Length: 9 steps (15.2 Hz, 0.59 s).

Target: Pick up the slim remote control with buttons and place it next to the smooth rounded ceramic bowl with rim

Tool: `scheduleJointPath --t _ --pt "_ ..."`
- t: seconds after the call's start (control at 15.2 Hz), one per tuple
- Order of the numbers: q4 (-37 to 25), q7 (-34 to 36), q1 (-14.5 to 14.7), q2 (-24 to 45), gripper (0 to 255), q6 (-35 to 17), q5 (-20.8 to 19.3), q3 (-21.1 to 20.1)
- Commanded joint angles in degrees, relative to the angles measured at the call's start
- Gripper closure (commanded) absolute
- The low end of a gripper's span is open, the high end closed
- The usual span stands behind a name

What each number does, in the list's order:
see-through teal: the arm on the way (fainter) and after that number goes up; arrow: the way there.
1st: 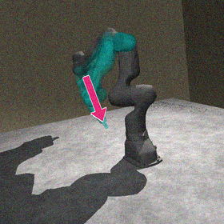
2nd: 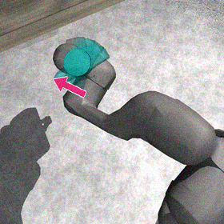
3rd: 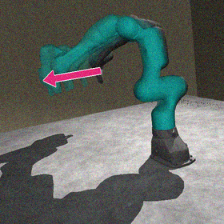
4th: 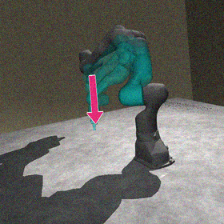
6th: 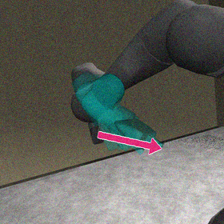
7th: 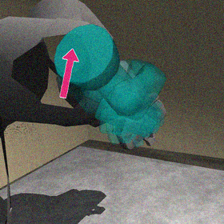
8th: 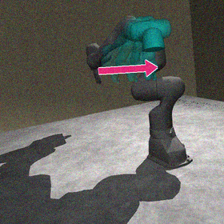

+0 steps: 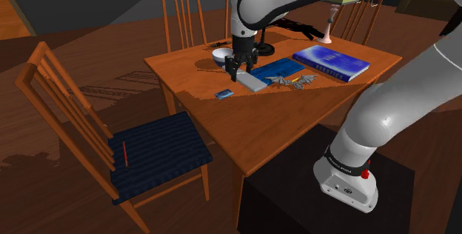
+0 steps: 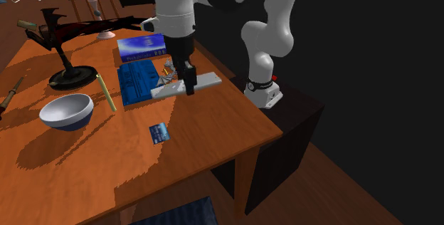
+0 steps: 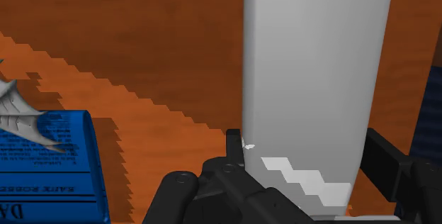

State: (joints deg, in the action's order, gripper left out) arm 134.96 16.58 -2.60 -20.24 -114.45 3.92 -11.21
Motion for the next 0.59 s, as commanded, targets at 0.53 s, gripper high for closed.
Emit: scheduleJointPath --t 0.53 --pt "-23.9 -0.8 -2.4 22.1 255 2.1 -4.6 1.0"
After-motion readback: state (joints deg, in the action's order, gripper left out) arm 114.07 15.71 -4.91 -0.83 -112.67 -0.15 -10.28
